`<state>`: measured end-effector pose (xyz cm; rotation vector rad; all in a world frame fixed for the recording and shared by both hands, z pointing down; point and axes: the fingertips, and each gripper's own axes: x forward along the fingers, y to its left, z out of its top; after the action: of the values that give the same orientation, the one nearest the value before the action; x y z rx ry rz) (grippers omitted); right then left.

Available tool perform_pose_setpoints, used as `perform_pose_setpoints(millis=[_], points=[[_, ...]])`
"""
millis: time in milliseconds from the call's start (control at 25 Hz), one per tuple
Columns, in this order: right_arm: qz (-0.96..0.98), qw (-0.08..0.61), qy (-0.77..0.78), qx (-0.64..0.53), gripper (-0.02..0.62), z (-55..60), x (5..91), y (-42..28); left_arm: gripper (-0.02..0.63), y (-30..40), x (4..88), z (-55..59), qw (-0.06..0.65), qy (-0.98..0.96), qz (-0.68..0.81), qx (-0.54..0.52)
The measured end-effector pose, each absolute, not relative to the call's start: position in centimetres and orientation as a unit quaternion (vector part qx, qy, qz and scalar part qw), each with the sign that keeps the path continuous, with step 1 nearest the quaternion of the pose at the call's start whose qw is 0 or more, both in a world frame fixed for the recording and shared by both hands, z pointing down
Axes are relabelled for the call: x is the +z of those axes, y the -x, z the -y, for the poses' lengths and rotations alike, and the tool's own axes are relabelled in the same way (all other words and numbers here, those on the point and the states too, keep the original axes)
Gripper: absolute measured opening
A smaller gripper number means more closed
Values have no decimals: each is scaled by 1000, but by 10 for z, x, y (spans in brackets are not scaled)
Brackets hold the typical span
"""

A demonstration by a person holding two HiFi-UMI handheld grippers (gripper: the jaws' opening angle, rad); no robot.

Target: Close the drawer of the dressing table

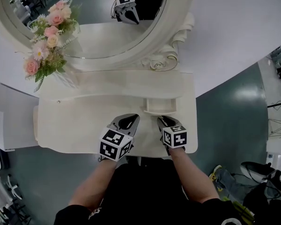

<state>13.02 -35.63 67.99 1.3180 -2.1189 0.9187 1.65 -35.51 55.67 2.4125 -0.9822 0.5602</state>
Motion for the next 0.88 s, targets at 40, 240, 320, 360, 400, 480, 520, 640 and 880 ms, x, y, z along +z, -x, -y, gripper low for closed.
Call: perform_pose_setpoints(millis=[40,240,320,360,400,480,520,640,880], points=[[775,242,-480,333,103,356,680,-130,8,-16,557,355,236,-880,357,205],[780,261,-472,317,100,357,677,-131,8,-12,555,357,235,-880,359,203],[781,261,-473,313,100,358,674,-132,8,-10,555,357,236,-879,361,202],[782,261,-472,311,100,359,672,-133,8,-9,555,358,236,-879,361,202],[783,260,-472,310,100,360,670,-133,8,-9,555,358,237,-879,362,202],[785,259,-472,307,100,364,667,-133,8,-8,555,359,237,-878,363,200],[786,257,-472,307,100,366,665,-134,8,-8,555,360,238,-878,364,199],[787,252,-472,308,100,373,663,-134,8,-8,553,362,238,-879,363,197],[785,255,-467,317,100,382,665,-133,8,-9,543,365,230,-882,361,197]])
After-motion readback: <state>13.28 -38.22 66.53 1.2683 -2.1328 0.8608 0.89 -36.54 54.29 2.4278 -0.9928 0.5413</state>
